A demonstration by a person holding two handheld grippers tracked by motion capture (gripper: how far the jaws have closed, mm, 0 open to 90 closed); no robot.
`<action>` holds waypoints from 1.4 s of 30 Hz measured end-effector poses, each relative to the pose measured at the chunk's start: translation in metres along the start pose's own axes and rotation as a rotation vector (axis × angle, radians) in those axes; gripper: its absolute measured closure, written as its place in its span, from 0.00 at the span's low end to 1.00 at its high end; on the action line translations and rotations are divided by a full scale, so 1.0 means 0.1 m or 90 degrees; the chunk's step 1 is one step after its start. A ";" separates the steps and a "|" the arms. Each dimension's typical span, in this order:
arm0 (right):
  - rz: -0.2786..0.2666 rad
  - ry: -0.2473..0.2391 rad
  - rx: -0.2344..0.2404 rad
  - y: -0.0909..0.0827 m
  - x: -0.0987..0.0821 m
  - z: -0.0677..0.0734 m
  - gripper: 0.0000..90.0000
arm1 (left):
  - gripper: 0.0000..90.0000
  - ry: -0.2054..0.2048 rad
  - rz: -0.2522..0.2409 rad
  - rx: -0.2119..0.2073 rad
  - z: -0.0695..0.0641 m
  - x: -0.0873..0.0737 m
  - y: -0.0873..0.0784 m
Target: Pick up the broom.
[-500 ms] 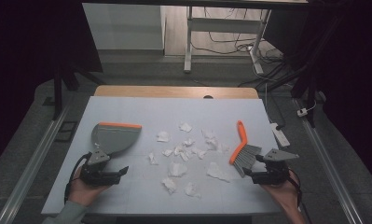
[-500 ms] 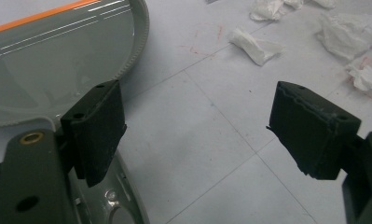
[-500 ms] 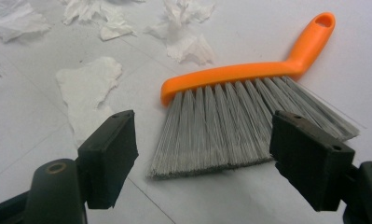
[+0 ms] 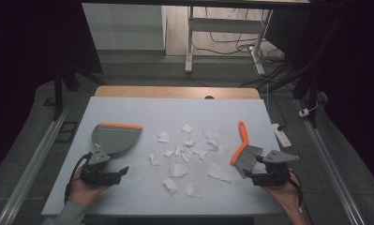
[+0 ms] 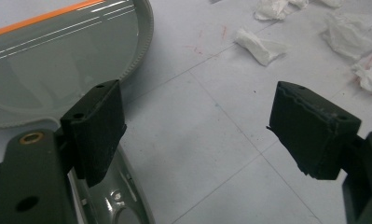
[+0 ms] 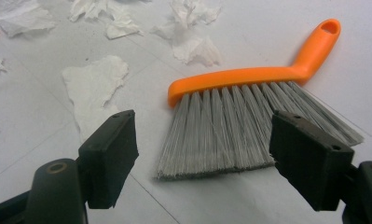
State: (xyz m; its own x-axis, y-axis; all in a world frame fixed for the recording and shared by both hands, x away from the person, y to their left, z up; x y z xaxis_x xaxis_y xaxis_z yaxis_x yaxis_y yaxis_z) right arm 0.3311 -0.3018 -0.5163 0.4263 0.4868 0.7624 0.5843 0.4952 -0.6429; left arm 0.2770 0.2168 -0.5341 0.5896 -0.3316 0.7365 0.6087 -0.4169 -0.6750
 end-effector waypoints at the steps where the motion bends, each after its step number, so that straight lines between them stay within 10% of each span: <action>1: 0.003 -0.001 0.003 0.00 0.00 0.00 0.26 | 0.21 0.000 -0.002 0.001 0.00 0.00 0.00; 18: 0.065 0.030 -0.034 0.03 0.49 -0.18 0.30 | 0.21 0.011 -0.003 -0.015 -0.01 0.06 0.03; 29: 0.207 0.100 -0.054 0.43 0.82 -0.53 0.30 | 0.21 0.013 0.000 -0.013 -0.03 0.06 0.03; 42: 0.297 0.187 -0.091 0.78 0.82 -0.81 0.34 | 0.21 0.015 0.004 -0.010 -0.04 0.06 0.04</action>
State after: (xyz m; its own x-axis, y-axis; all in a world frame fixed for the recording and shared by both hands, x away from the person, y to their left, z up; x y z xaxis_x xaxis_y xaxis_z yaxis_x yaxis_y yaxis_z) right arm 0.4676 -0.2819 -0.4976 0.8236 0.4000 0.4021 0.3677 0.1631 -0.9155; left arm 0.2810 0.2098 -0.5326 0.5808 -0.3534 0.7333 0.5968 -0.4278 -0.6788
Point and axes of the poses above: each handheld gripper's, and its own axes: y roughly forward along the jaws, x roughly out of its top, z roughly to its left, the point moved 4 cm from there along y, roughly forward along the jaws, and after that the axes turned 1 degree about -x, right-handed, at the moved point
